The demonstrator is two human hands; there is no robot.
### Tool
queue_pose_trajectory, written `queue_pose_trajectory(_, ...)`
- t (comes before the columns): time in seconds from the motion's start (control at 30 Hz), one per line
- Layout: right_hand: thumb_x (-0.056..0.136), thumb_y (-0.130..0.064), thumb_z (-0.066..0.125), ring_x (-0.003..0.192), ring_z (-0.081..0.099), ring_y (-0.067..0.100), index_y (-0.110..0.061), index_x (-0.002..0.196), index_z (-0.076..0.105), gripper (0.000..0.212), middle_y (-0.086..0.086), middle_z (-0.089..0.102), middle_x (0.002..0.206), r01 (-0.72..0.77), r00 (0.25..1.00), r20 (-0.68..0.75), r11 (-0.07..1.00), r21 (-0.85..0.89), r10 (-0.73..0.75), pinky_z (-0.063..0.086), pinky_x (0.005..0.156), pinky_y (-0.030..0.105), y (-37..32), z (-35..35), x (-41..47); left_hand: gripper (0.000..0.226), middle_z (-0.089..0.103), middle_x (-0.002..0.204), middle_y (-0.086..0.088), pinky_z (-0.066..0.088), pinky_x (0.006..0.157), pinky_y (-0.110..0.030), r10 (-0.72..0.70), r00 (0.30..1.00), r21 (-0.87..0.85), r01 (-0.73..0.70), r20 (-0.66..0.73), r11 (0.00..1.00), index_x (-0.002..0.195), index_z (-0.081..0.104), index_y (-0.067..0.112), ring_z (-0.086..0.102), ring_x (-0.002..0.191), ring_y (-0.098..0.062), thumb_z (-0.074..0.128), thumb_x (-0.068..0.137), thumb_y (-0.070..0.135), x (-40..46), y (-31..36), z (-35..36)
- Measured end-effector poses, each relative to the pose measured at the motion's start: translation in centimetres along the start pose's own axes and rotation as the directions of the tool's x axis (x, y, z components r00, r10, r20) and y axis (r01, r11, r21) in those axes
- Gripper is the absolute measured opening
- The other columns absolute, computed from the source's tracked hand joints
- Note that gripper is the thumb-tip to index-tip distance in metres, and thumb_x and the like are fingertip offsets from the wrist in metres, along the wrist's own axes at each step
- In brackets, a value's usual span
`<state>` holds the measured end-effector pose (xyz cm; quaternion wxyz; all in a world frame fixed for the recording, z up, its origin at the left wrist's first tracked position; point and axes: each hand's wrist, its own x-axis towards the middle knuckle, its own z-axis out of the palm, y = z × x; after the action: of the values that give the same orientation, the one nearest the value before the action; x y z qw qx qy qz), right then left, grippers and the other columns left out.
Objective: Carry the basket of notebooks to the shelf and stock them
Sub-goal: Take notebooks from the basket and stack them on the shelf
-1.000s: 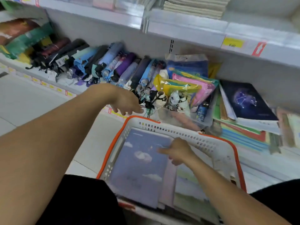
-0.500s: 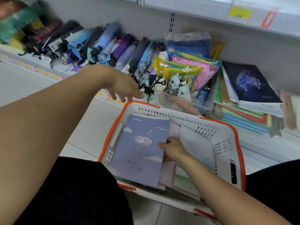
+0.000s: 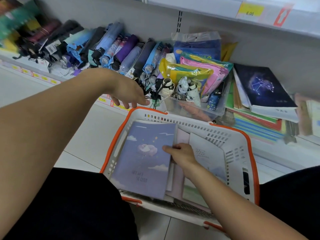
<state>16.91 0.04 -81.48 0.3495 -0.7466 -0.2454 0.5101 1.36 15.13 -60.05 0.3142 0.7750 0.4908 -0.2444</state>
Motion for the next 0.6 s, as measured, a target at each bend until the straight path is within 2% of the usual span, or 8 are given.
queue_pose_trajectory(0.13,0.088,-0.009,0.070,0.096,0.072,0.029,-0.014,0.104,0.070,0.016,0.010,0.074,0.108,-0.029,0.990,0.138,0.995,0.099,0.015,0.058,0.081,0.040,0.1,1.4,-0.5,0.044,0.063,0.120,-0.002,0.051,0.091,-0.038,0.004,1.000,-0.029,-0.004,-0.002,1.000,0.128,0.052,0.019,0.062,0.107,-0.022,0.046,0.097,0.049,0.2,0.2,0.1)
queue_pose_trajectory(0.27,0.089,0.008,0.061,0.075,0.072,0.018,-0.009,0.113,0.068,0.030,0.002,0.076,0.091,0.052,0.991,0.100,0.937,0.347,-0.092,0.058,0.065,0.028,-1.6,-1.8,0.1,0.058,0.055,0.133,-0.002,0.051,0.090,-0.036,-0.034,0.999,0.051,0.036,-0.035,0.998,0.132,0.051,0.018,0.059,0.108,-0.021,0.042,0.093,0.059,0.1,0.1,0.1)
queue_pose_trajectory(0.33,0.091,0.004,0.058,0.082,0.074,0.016,-0.006,0.125,0.063,0.036,0.002,0.077,0.099,0.050,0.976,0.159,0.860,0.508,-0.151,0.060,0.067,0.030,-3.4,-4.9,0.8,0.077,0.043,0.144,-0.002,0.049,0.094,-0.037,-0.076,0.993,0.101,0.085,-0.089,0.991,0.139,0.046,0.016,0.055,0.113,-0.024,0.039,0.086,0.071,-0.4,0.2,0.1)
queue_pose_trajectory(0.37,0.092,0.000,0.058,0.092,0.073,0.019,-0.006,0.131,0.060,0.039,0.005,0.074,0.112,0.056,0.962,0.187,0.816,0.575,-0.198,0.061,0.074,0.032,-4.5,-6.1,1.0,0.081,0.043,0.146,0.000,0.048,0.097,-0.037,-0.082,0.992,0.018,0.084,-0.095,0.996,0.140,0.047,0.017,0.054,0.117,-0.024,0.042,0.082,0.074,-0.7,0.3,0.2)
queue_pose_trajectory(0.43,0.091,-0.008,0.059,0.106,0.069,0.022,-0.010,0.136,0.056,0.045,0.009,0.066,0.130,0.079,0.933,0.207,0.729,0.680,-0.295,0.060,0.084,0.037,-7.1,-7.2,0.4,0.072,0.059,0.134,0.004,0.047,0.101,-0.039,-0.023,0.998,-0.327,0.002,-0.060,0.945,0.130,0.059,0.021,0.060,0.115,-0.021,0.053,0.078,0.071,-1.0,0.4,0.1)
queue_pose_trajectory(0.5,0.096,-0.015,0.056,0.107,0.068,0.021,-0.018,0.132,0.058,0.036,0.006,0.066,0.130,0.128,0.912,0.183,0.676,0.725,-0.368,0.060,0.084,0.038,-9.2,-7.2,-0.3,0.047,0.073,0.112,0.000,0.052,0.094,-0.039,0.053,0.997,-0.634,-0.078,-0.059,0.770,0.120,0.066,0.018,0.070,0.100,-0.019,0.061,0.086,0.050,-1.9,1.1,-0.3)
queue_pose_trajectory(0.57,0.102,-0.031,0.049,0.101,0.070,0.023,-0.019,0.121,0.062,0.026,0.006,0.070,0.121,0.184,0.933,0.121,0.739,0.648,-0.339,0.061,0.080,0.043,-9.7,-6.7,-0.8,0.034,0.074,0.107,-0.006,0.059,0.082,-0.038,0.052,0.990,-0.719,-0.132,-0.133,0.682,0.119,0.067,0.013,0.073,0.094,-0.023,0.062,0.091,0.032,-2.2,1.6,-0.8)
queue_pose_trajectory(0.6,0.103,-0.044,0.045,0.098,0.071,0.027,-0.015,0.115,0.064,0.037,0.009,0.072,0.114,0.210,0.956,0.072,0.837,0.505,-0.283,0.060,0.081,0.046,-9.1,-6.4,-0.7,0.032,0.074,0.107,-0.008,0.059,0.080,-0.038,0.036,0.985,-0.698,-0.147,-0.171,0.701,0.119,0.066,0.011,0.072,0.094,-0.025,0.062,0.092,0.028,-2.2,1.8,-0.9)
